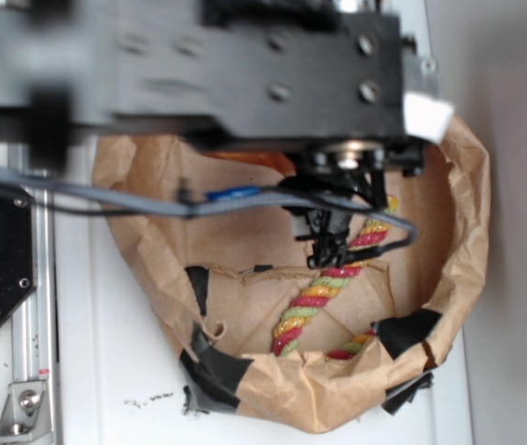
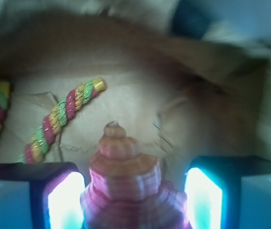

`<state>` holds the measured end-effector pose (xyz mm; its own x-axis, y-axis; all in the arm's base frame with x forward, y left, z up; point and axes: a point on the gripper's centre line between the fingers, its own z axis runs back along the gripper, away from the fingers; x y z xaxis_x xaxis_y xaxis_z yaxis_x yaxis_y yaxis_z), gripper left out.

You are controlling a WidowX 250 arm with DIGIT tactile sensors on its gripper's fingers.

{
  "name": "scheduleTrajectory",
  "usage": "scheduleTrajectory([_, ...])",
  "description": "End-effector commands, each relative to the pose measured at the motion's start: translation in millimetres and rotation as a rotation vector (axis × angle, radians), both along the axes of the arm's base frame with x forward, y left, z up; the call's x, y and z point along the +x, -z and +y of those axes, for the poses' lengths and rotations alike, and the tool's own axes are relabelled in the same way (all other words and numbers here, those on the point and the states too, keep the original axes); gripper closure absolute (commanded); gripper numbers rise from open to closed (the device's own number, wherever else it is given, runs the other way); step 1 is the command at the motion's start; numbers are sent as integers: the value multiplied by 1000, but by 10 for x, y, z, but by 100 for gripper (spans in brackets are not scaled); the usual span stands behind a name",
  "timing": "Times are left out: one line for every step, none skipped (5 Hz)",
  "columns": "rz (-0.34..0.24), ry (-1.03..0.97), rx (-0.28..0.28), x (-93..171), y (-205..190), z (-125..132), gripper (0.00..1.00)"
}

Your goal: Grab the shell.

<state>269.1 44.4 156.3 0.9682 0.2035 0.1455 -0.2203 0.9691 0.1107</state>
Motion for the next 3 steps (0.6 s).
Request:
scheduleTrajectory([-124, 36, -32, -54, -298, -185, 100])
scheduleTrajectory([-138, 34, -65, -45, -251, -159, 100])
scheduleTrajectory([-146, 25, -72, -32, -252, -173, 100])
